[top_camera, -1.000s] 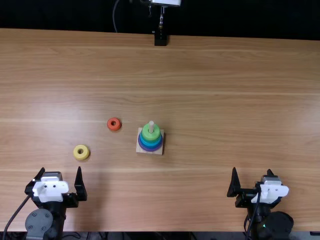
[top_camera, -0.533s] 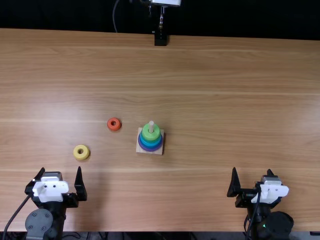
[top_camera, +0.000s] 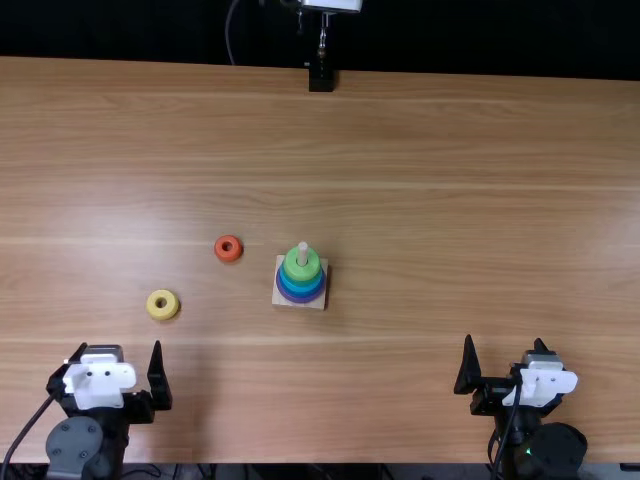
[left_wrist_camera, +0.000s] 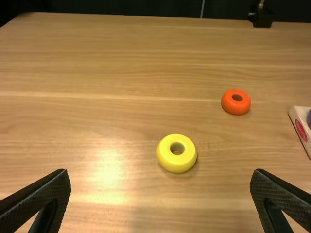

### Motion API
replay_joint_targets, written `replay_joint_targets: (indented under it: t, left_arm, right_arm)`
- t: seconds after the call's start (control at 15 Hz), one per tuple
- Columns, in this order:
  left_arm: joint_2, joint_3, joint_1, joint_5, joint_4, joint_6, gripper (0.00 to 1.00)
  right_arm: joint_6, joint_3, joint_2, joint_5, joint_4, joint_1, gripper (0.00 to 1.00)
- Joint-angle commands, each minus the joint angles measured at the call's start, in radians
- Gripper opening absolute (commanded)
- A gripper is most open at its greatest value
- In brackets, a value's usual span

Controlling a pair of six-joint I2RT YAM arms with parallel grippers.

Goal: Build the Hanoi tower: stack the rings onto the peg from bottom to top in this color order: purple, dark blue, light blue, dark green, light green, yellow, orange.

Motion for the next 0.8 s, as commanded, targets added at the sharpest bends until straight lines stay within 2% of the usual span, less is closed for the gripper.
replay_joint_targets:
  t: [0.0,0.13,0.2,0.4,0.6,0.67,0.73]
  left_arm:
    - [0.038,0.11,-0.017,-0.014,-0.028,-0.004,1.0]
    - [0.117,0.241,-0.028,-0.001,-0.181,-0.007,1.0]
    - [0.167,0.29,-0.025,-0.001,-0.205,-0.004,1.0]
    - [0.407,0.466,0.018,0.002,-0.218,0.006,1.0]
    - [0.572,0.59,0.024,0.01,-0.222,0.006,1.0]
    - [0.641,0.638,0.022,0.08,-0.225,0.009,1.0]
    - [0.695,0.676,0.024,0.225,-0.229,0.044,1.0]
  right_arm:
    - [-0.001,-0.077,-0.013,0.002,-0.073,-0.009,1.0]
    - [-0.001,-0.077,-0.013,0.002,-0.075,-0.009,1.0]
    - [-0.001,-0.077,-0.013,0.002,-0.073,-0.009,1.0]
    - [-0.001,-0.077,-0.013,0.002,-0.075,-0.009,1.0]
    - [-0.001,-0.077,-0.013,0.002,-0.075,-0.009,1.0]
    - [-0.001,-0.077,-0.013,0.002,-0.073,-0.009,1.0]
    - [-0.001,-0.077,-0.013,0.002,-0.073,-0.009,1.0]
